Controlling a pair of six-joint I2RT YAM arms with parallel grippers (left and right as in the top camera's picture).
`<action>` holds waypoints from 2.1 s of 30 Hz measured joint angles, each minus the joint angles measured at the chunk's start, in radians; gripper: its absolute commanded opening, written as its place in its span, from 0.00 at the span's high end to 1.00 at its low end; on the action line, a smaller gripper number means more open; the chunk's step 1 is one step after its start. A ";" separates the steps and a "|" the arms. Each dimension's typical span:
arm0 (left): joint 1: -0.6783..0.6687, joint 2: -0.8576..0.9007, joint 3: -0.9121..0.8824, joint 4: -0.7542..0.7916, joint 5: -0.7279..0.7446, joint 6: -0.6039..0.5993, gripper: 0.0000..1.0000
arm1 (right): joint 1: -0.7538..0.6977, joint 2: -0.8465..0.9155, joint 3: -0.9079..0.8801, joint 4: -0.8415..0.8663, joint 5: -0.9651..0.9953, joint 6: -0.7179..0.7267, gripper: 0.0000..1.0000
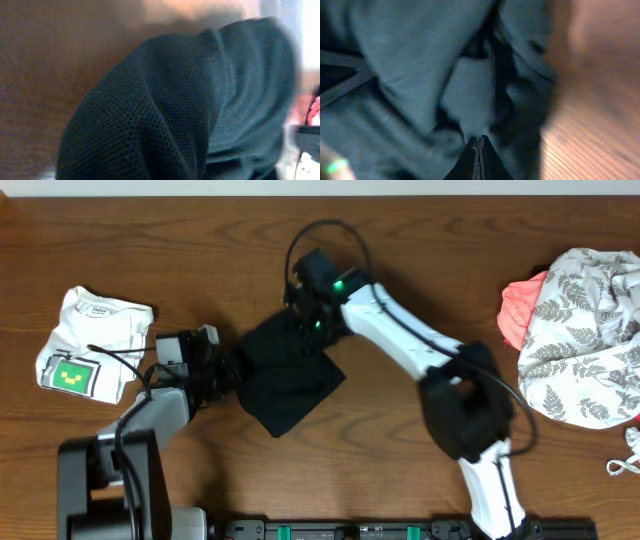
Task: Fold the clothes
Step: 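Grasp the black bundle with the left gripper while right gripper steadies it, then carry the black bundle left with the left gripper onto the white T-shirt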
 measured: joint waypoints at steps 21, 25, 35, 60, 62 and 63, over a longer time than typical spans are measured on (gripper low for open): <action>0.217 -0.165 0.185 0.061 -0.414 -0.023 0.94 | -0.114 -0.377 0.016 -0.245 0.116 -0.046 0.99; 0.337 -0.165 0.185 0.070 -0.433 -0.023 0.94 | -0.114 -0.377 0.016 -0.249 0.124 -0.050 0.99; 0.481 -0.083 0.185 0.140 -0.439 -0.023 0.94 | -0.114 -0.377 0.016 -0.266 0.127 -0.054 0.99; 0.662 0.166 0.385 0.109 -0.322 0.011 0.92 | -0.114 -0.377 0.016 -0.286 0.127 -0.054 0.99; 0.678 0.172 0.385 0.109 -0.323 0.014 0.75 | -0.114 -0.377 0.016 -0.286 0.127 -0.054 0.99; 0.686 0.174 0.385 0.108 -0.323 0.018 0.67 | -0.114 -0.377 0.016 -0.286 0.127 -0.054 0.99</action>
